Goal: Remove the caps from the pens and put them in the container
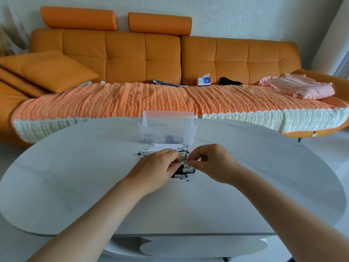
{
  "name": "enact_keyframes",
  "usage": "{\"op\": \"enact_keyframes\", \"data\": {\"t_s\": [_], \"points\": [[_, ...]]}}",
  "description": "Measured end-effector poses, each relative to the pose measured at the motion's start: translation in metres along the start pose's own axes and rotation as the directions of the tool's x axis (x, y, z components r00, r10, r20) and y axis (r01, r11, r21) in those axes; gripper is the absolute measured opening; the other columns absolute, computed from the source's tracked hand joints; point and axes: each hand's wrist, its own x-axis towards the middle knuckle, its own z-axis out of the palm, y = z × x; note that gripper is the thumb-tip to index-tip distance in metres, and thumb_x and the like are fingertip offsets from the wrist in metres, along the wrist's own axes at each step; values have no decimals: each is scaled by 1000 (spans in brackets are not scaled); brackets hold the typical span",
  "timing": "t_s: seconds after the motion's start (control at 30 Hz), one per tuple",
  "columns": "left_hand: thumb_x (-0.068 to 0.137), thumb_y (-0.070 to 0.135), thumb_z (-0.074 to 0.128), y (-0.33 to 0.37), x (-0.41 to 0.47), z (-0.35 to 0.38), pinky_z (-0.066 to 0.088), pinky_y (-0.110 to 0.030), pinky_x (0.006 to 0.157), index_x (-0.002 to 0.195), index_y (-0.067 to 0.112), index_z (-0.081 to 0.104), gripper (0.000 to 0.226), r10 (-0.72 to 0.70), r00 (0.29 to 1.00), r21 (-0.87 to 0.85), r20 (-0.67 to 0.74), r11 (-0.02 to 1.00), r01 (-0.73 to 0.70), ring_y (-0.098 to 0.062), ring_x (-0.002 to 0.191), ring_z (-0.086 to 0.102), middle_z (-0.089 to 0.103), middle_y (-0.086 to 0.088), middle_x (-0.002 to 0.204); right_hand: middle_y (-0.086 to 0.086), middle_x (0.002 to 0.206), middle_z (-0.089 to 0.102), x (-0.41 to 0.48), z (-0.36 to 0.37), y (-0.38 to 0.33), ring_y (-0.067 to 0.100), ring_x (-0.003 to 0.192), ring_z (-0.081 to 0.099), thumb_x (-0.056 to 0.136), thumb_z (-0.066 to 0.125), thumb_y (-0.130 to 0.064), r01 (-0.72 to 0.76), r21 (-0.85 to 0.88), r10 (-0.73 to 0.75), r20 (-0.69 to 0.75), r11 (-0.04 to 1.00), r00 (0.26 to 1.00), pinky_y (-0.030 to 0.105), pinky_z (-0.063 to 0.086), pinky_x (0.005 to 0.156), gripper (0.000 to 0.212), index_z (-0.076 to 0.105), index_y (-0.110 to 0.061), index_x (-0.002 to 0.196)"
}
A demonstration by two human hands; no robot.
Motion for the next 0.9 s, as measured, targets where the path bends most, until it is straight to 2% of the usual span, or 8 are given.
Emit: {"op": "enact_keyframes", "data": {"t_s": [0.13, 0.27, 0.4, 0.57, 0.63, 0.77, 0.9], "points": [[97, 32, 53, 1, 0, 0, 50, -34, 72, 96, 25, 57, 8, 1, 1000, -13, 4, 1000, -1, -9, 82, 57, 60, 13, 91, -32, 48, 52, -1, 3, -3, -3, 47, 48, 89, 71, -17, 6, -2, -6, 25, 1000, 1000, 7, 33, 48, 4, 74, -19, 87], [96, 29, 56, 2, 0, -3, 49, -31, 74, 95, 24, 61, 8, -19, 1000, -76, 11, 997, 20, -6, 82, 56, 61, 13, 90, -24, 61, 62, -1, 5, -1, -1, 48, 47, 87, 75, -25, -15, 33, 15, -8, 999, 1000, 9, 33, 48, 3, 73, -23, 87], [95, 27, 58, 4, 0, -4, 47, -27, 73, 93, 23, 63, 7, -17, 1000, -113, 3, 993, 17, -4, 81, 55, 61, 13, 87, -28, 48, 53, -4, 4, 0, 0, 44, 46, 90, 71, -24, -20, 29, 19, 24, 999, 1000, 10, 32, 45, 12, 71, -18, 80], [94, 27, 61, 4, -5, 3, 45, -26, 69, 89, 22, 62, 6, 1, 1000, -83, 11, 997, 0, -5, 78, 54, 59, 12, 83, -25, 56, 56, -5, 12, 7, 3, 47, 43, 92, 66, -33, -35, -15, 36, 90, 999, 995, 13, 31, 47, 19, 70, -22, 78], [92, 26, 63, 3, -7, 5, 47, -27, 69, 90, 23, 65, 4, 1, 1000, -80, 21, 997, 1, -4, 78, 54, 59, 13, 84, -25, 63, 60, -5, 12, 8, 0, 51, 47, 90, 69, -38, -26, -42, 30, 114, 999, 993, 12, 34, 49, 15, 72, -26, 81], [88, 28, 67, 3, -12, 9, 50, -30, 72, 91, 28, 71, 5, 31, 999, -70, 31, 997, -29, -4, 83, 54, 58, 15, 88, -16, 97, 68, 1, 8, 12, -10, 64, 54, 90, 65, -46, -34, -14, 35, 105, 999, 994, 10, 36, 60, 16, 74, -34, 96], [88, 35, 65, 3, -15, 11, 51, -34, 74, 88, 32, 70, 6, 65, 996, -24, 57, 998, -63, -1, 87, 51, 57, 16, 88, -18, 100, 65, 3, 6, 19, -8, 73, 54, 93, 63, -38, -13, -183, 30, 91, 983, 995, 10, 36, 65, 14, 72, -37, 103]]}}
